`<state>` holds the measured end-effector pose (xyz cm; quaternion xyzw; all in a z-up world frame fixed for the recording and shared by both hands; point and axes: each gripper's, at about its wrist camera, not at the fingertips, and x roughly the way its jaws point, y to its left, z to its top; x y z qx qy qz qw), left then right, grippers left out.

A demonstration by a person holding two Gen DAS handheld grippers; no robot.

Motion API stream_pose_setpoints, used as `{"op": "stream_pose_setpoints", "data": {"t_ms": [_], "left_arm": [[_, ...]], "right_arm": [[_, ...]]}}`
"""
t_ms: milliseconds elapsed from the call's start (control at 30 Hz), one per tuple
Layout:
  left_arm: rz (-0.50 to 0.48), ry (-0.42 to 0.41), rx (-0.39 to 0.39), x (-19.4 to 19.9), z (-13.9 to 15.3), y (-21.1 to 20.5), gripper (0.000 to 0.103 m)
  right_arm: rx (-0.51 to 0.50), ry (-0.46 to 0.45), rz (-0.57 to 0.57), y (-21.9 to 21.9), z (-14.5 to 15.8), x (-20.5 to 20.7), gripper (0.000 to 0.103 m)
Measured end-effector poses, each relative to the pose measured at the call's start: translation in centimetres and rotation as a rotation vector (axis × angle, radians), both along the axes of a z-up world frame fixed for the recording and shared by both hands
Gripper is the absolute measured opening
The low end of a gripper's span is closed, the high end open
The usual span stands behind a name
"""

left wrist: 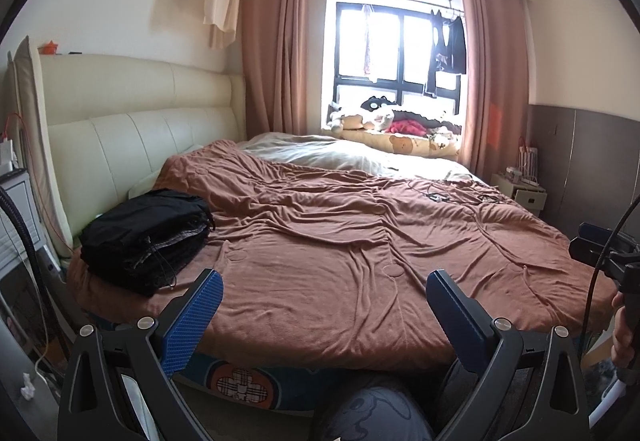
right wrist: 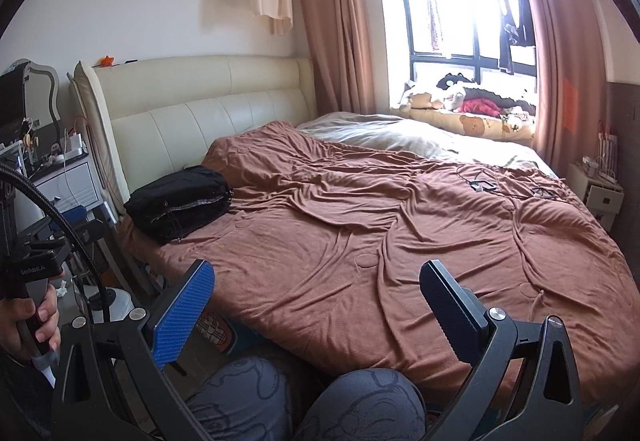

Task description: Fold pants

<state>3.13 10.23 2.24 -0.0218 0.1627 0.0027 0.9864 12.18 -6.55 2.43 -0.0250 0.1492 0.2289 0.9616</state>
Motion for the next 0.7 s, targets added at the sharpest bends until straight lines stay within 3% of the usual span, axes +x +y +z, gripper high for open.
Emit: {"op": "stream_pose_setpoints", "data": {"t_ms": [333,700], "left_arm": [[0.038,-0.031,-0.008,0.6,-1.3,-1.3,0.102],[0.058,0.036,-0.04,1.6,-3.4,-0.7,0.102]], "right_arm": [[0.037,0.025,-0.021,-0.8,-2.3,1.8,0.103],[0.045,0.09,-0.025,-0.3,-2.9,2.6,0.103]]}}
